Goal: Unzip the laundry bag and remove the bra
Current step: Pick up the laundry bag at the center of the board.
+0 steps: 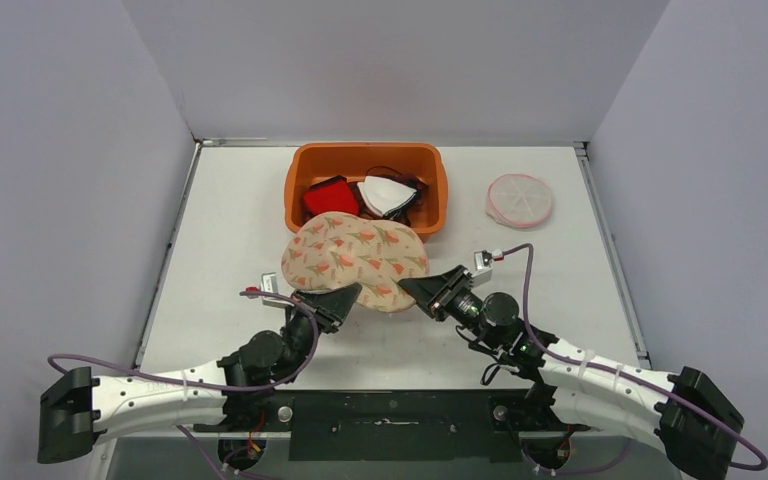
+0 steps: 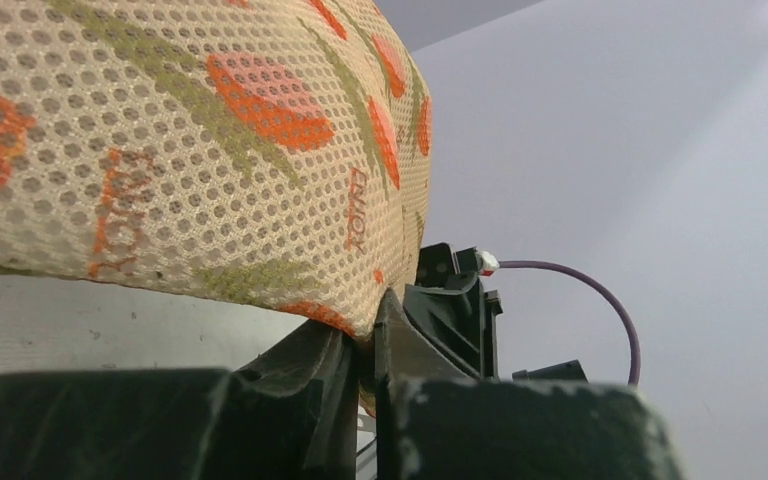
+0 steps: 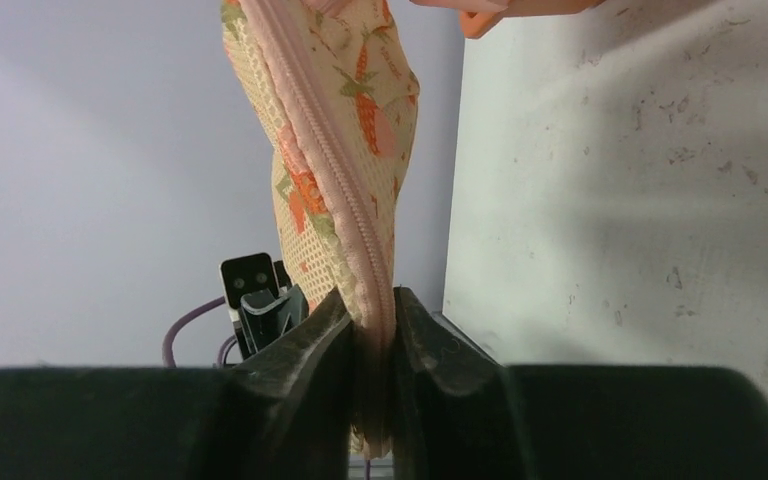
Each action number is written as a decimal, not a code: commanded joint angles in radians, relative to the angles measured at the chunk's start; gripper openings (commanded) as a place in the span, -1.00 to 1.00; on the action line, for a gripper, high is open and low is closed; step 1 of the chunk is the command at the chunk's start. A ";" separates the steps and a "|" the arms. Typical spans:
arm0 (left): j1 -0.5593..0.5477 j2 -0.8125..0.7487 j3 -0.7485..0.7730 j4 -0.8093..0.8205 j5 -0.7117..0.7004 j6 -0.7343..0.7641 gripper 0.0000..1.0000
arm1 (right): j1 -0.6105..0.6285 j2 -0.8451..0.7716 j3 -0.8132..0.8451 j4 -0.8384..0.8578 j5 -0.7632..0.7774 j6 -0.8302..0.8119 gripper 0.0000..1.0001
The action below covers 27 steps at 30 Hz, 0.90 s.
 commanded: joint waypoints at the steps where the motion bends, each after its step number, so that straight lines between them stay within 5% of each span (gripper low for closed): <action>1: 0.006 -0.078 0.009 -0.049 0.031 -0.004 -1.00 | 0.013 -0.051 0.073 0.009 -0.090 -0.150 -0.34; 3: 0.006 -0.132 0.027 -0.197 0.025 -0.040 -1.00 | 0.014 -0.102 0.134 -0.136 -0.083 -0.264 0.20; 6: 0.000 -0.197 0.114 -0.522 0.014 -0.176 -1.00 | 0.015 -0.175 0.222 -0.409 -0.028 -0.436 0.58; 10: -0.030 -0.203 0.257 -0.992 0.010 -0.413 -1.00 | 0.018 -0.224 0.318 -0.721 0.073 -0.655 0.69; 17: -0.037 0.063 0.473 -1.438 0.060 -0.746 -1.00 | 0.025 -0.231 0.300 -0.803 0.137 -0.816 0.66; 20: -0.031 0.173 0.486 -1.478 0.068 -0.851 -1.00 | 0.027 -0.270 0.215 -0.718 0.135 -0.804 0.67; 27: 0.097 0.182 0.351 -1.242 0.151 -0.840 -1.00 | 0.029 -0.254 0.139 -0.623 -0.061 -0.832 0.64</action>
